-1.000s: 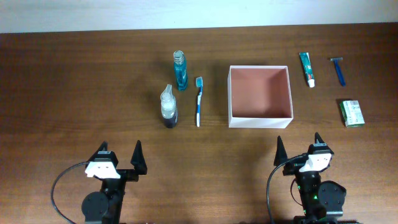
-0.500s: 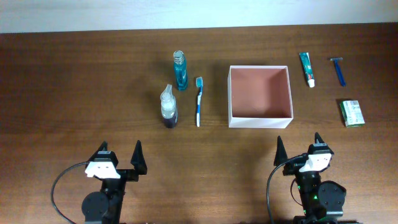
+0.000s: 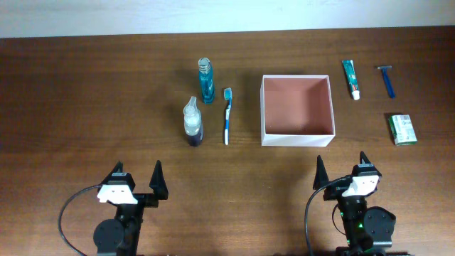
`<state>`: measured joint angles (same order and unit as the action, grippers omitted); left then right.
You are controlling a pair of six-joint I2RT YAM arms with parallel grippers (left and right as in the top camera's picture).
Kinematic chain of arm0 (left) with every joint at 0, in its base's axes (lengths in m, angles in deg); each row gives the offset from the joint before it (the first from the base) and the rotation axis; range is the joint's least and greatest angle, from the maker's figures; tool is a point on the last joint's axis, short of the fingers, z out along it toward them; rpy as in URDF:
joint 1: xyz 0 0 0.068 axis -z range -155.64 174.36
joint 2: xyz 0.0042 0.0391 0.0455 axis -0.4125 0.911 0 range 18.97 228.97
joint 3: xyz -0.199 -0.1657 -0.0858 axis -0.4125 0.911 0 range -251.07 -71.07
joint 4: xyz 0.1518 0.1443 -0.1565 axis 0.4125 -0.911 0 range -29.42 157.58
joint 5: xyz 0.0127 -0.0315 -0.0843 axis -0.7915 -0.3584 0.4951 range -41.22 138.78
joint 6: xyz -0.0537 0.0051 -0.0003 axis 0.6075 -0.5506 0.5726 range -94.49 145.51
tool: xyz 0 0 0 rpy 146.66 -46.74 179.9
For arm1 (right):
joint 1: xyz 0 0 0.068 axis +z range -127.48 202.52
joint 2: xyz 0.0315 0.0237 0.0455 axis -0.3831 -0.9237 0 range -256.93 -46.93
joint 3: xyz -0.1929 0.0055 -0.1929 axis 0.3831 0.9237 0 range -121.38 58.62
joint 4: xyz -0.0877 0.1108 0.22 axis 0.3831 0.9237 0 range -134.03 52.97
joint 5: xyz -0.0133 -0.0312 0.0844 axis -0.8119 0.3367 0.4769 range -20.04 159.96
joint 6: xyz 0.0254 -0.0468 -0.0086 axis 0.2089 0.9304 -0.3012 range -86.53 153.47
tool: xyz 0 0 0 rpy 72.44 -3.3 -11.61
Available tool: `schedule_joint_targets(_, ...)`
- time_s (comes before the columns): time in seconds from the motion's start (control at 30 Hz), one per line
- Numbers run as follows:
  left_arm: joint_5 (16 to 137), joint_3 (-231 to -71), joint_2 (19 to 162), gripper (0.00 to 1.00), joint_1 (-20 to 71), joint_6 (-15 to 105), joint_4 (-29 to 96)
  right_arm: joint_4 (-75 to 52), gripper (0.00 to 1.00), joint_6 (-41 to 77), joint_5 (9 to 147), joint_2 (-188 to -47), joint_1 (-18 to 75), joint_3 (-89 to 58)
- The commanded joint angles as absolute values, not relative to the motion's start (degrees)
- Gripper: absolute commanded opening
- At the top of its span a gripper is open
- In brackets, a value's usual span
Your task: Pack container
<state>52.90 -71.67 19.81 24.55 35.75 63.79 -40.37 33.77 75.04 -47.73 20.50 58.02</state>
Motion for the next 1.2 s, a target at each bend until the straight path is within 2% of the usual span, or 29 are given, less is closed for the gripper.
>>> schedule_joint_targets(0.0, 53.92, -71.56, 19.31, 0.99, 24.16, 34.83, 63.44, -40.11, 0.99, 34.12, 75.37, -47.25, 21.07, 58.3)
schedule_joint_targets(0.97, 52.85, -71.58, 19.31, 1.0, 24.13, 34.85, 64.0, -40.11, 0.99, 34.12, 75.37, -47.29, 21.07, 58.3)
schedule_joint_targets(1.17, 63.83, -71.63, 19.31, 0.99, 24.13, 36.12, 70.23, -40.11, 0.99, 34.12, 75.37, -47.29, 21.07, 58.3)
